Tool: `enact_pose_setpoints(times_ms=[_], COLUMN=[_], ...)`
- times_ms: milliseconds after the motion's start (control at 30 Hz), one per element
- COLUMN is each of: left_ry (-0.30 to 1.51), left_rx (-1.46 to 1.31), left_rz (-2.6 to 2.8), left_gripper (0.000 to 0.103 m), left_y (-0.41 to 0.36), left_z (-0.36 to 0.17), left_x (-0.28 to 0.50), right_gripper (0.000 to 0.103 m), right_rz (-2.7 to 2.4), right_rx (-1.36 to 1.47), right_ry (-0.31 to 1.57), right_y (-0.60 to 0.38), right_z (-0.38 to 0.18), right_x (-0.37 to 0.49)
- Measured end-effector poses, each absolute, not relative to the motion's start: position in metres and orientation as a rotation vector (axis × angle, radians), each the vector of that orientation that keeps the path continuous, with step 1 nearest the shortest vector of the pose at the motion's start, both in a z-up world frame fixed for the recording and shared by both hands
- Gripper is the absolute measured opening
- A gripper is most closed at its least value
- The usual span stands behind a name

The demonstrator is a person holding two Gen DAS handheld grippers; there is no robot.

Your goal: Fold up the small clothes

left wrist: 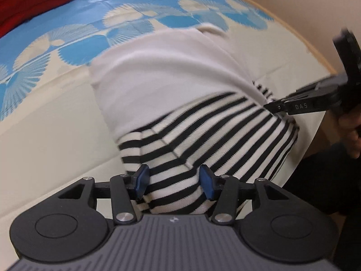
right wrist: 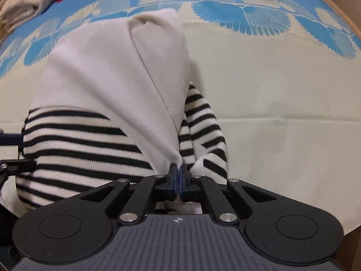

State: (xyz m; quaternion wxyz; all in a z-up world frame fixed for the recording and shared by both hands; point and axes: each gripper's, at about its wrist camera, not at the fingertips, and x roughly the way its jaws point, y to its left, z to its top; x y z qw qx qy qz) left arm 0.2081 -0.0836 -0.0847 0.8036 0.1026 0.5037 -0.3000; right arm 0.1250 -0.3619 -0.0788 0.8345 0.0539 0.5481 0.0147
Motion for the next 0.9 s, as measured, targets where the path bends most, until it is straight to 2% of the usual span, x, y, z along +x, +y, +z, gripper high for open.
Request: enact_pose_setpoints(times_ms=[167, 233, 333, 400, 467, 533, 600, 667, 800, 867, 900], left_ry=[1.075, 1.129, 1.165, 1.177, 1.183, 1.187, 1.185, 1.181, 1.185, 1.188, 1.19], left_rx=[0.142, 0.18, 0.241, 0.219, 0.204, 0.202, 0.21, 0.223, 0.229, 0.228, 0.225], left_rz=[-0.654, -0.661, -0.667, -0.672, -0.666, -0.675, -0.683, -0.695, -0.707, -0.708, -0.709], left_gripper=[0.054, 0.056, 0.069, 0.069, 0.069, 0.069, 0.069, 0.069, 0.07, 0.071, 0.071], left_y=[-0.063, -0.067, -0.075, -0.073, -0.07, -0.067, -0.067, -0.065, -0.065, -0.064, -0.064], left_z=[-0.076, -0.088, -0.107, -0.107, -0.106, -0.104, -0.104, -0.103, -0.105, -0.105, -0.105], left_x=[0.211, 0.21, 0.206, 0.208, 0.211, 0.213, 0.213, 0.214, 0.214, 0.216, 0.216], right_gripper=[0.005, 0.006, 0.006, 0.006, 0.007, 0.015, 0.038, 0.041, 0.046, 0.047, 0.034], right_rz=[0.133, 0.252, 0.218, 0.203, 0.166, 0.118, 0.081, 0.059, 0.046, 0.062, 0.062], right_rx=[0.219, 0.216, -0.002, -0.012, 0.111, 0.236, 0.328, 0.383, 0.47, 0.517, 0.549], right_ry=[0.955, 1.038, 1.259, 1.245, 1.118, 0.948, 0.841, 0.818, 0.889, 0.918, 0.905], right_y=[-0.377, -0.371, -0.351, -0.351, -0.363, -0.379, -0.393, -0.402, -0.405, -0.404, -0.406], right_z=[-0.041, -0.051, -0.09, -0.088, -0.063, -0.036, -0.021, -0.022, -0.044, -0.059, -0.065], right_x=[0.107, 0.105, 0.108, 0.113, 0.119, 0.123, 0.132, 0.152, 0.2, 0.216, 0.222])
